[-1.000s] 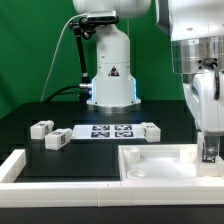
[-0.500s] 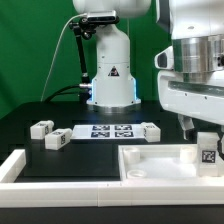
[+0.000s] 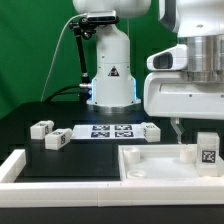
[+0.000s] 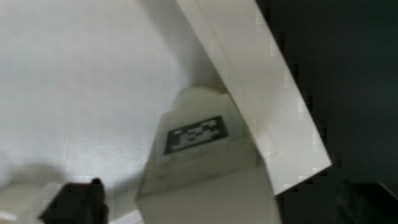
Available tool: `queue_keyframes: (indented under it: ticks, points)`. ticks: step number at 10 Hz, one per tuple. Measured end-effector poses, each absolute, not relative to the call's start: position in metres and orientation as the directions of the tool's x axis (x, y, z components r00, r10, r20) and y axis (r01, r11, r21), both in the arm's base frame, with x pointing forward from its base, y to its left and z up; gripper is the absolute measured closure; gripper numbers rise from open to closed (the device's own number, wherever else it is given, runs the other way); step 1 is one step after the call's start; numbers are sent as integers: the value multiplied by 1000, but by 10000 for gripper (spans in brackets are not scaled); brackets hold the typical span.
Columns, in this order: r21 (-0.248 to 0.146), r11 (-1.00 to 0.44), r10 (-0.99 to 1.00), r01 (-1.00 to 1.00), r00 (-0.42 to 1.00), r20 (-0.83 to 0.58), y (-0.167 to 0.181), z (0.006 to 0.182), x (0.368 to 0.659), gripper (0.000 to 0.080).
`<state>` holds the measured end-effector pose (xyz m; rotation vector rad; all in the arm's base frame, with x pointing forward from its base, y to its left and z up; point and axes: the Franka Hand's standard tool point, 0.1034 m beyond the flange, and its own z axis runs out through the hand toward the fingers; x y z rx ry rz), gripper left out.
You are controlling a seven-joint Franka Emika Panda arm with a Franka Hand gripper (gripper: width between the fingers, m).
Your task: Assemble one leg
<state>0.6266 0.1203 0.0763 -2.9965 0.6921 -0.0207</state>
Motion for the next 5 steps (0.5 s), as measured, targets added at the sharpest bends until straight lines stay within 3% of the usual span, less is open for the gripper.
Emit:
queue_keyframes:
  ticks: [2, 4, 5]
  points:
    - [-58, -958, -281, -280, 959, 14, 119, 76, 627, 150]
    - [-59, -965, -258, -256, 966, 16, 119, 76, 627, 150]
    - [-59, -965, -258, -257, 966, 16, 118, 75, 627, 270]
